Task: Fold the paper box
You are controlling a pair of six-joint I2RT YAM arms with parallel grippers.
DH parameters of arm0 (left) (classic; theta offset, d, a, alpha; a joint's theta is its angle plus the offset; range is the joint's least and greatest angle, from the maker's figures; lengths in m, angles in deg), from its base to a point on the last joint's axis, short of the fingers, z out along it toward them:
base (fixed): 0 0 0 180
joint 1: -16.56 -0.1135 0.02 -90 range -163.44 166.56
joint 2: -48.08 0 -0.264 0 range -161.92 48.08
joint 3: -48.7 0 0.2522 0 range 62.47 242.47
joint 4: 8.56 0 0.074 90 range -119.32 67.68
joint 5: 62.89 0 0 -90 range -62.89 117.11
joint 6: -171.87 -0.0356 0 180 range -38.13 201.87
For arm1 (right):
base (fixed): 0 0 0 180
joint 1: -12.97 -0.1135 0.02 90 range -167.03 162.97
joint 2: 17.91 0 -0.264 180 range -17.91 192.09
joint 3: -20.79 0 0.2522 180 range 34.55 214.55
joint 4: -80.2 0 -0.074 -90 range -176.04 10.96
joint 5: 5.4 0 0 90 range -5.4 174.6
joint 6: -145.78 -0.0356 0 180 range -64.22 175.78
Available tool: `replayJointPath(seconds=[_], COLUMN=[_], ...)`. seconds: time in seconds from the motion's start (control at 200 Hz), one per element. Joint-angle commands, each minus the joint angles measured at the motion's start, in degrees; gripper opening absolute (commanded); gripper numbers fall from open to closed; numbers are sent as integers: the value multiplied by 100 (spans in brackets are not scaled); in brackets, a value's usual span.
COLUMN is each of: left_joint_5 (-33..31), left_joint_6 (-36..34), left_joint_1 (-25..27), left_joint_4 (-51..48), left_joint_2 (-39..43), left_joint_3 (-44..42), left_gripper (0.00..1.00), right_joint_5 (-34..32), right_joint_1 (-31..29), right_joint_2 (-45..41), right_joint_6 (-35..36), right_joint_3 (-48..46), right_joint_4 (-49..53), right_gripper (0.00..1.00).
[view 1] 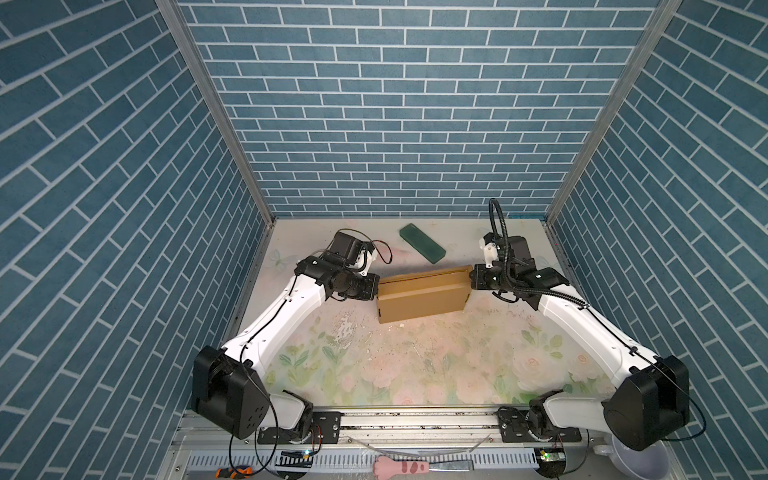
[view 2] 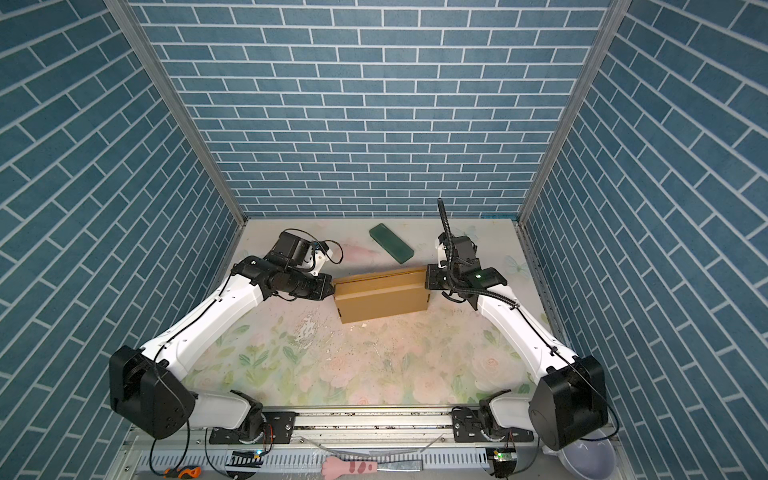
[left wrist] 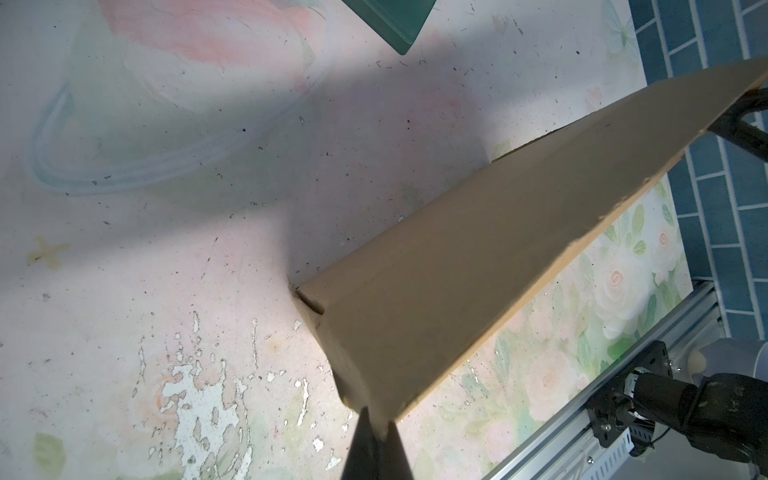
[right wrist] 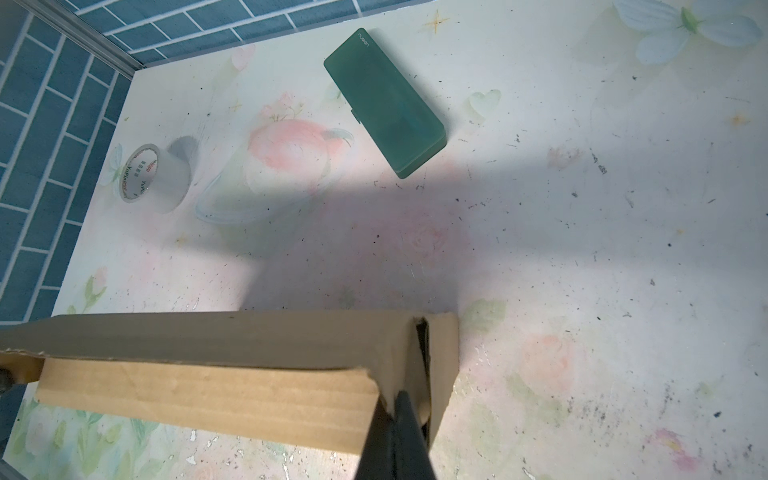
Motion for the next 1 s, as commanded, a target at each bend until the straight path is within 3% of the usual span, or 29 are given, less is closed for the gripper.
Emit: replayJointPath(seconds=[0.0,0.325,0.66,0.805,0.88,0.995], left_joint_5=[-109,330,415,459,347,179], left_joint_6=[-126,211,286,291,267,278], left_joint_1=[147,147,131,49,-11,-58], left_joint_4=[-604,-395,-255,-139,-180,-250], left_joint_2=[-327,-283,-351,-336,-243,-84], left_joint_3=[-117,695,811,427,279,327], left_gripper=[0,0,0,2,4,20], right_joint_5=[-118,-109,-105,-118,-131,-144], right_joint_1=[-43,-50,-52,-51,-49,-49], right_joint_2=[160,177,221,221,219,235], right_joint_6=[-92,-84,-39,-39,-34,4], right_joint_3=[-148,-181,-204,-220,-217,-184], right_joint_4=[553,514,497,497,528,593], right_gripper=[0,0,0,0,0,0])
